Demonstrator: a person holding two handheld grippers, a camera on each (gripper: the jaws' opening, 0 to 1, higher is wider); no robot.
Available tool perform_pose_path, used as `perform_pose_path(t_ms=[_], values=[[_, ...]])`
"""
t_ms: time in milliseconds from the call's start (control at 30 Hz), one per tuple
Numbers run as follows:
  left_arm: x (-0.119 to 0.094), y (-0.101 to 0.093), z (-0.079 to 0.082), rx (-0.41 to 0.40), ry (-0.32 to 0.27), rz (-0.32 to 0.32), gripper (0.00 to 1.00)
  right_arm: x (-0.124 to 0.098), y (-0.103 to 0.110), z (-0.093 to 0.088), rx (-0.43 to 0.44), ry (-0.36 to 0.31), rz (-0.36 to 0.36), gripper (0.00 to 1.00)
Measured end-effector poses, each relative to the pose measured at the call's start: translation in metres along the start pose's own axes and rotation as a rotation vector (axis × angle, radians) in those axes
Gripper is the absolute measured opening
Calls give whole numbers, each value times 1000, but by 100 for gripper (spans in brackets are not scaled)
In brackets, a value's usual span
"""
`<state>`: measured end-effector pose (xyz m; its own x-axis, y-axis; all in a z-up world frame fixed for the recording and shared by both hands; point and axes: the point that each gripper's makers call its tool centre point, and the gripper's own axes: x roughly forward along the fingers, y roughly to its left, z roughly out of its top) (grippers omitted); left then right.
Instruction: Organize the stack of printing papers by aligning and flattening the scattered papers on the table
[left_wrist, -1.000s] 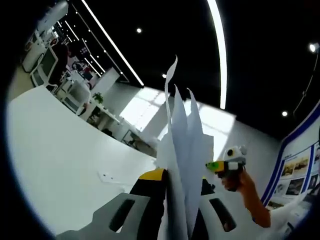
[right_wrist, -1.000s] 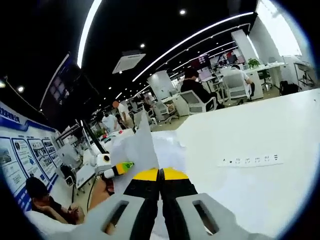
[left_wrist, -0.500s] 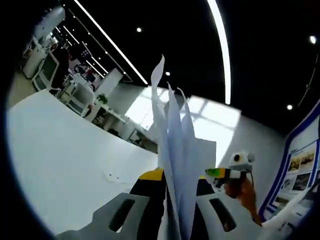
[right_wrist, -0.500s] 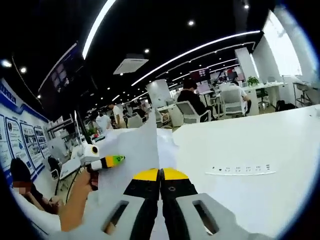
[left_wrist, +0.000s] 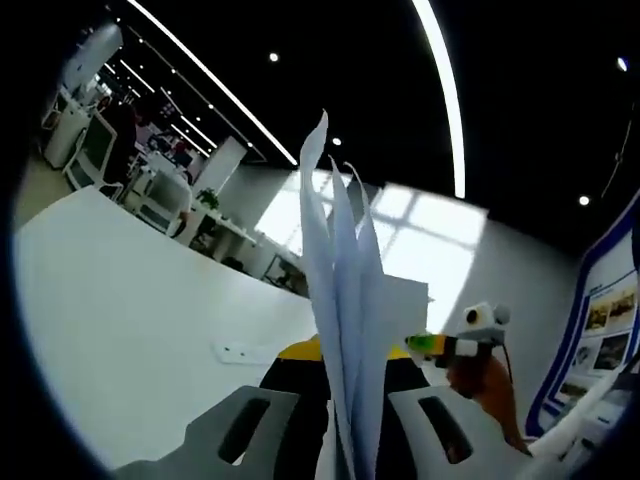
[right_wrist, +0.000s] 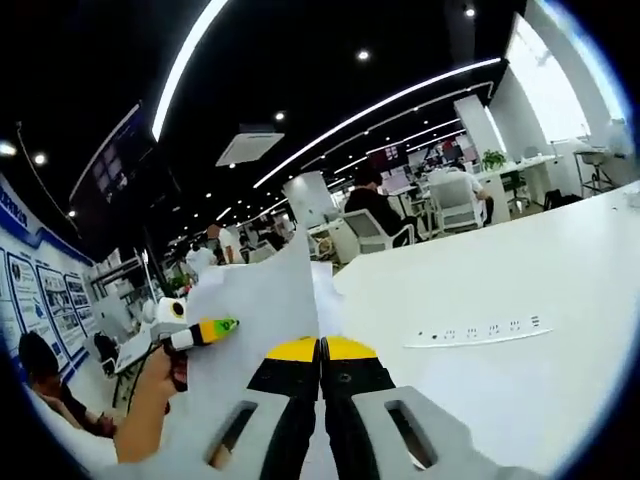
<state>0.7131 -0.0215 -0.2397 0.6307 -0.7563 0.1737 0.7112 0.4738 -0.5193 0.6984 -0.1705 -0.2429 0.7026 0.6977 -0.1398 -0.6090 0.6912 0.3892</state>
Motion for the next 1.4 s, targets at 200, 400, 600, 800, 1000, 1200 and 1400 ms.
perform_pose_path(t_ms=[200, 400, 600, 800, 1000, 1200, 1400], values=[[0, 1, 0, 6, 6, 2, 13, 3, 7, 1, -3, 2, 15, 0], [1, -1, -1, 2, 5, -2, 13, 3, 13, 3, -7, -6, 25, 0], [4, -8, -2, 13, 4, -11, 13, 5, 19, -1, -5, 5, 43, 0], [5, -10, -3, 15, 6, -15, 13, 9, 26, -3, -9, 12, 59, 0], [6, -11, -3, 17, 5, -19, 13, 11, 31, -5, -11, 17, 68, 0], [7, -8, -1, 17, 8, -20, 13, 15, 37, -7, -13, 24, 85, 0], [8, -14, -7, 25, 16, -27, 13, 19, 45, -10, -26, 33, 104, 0]])
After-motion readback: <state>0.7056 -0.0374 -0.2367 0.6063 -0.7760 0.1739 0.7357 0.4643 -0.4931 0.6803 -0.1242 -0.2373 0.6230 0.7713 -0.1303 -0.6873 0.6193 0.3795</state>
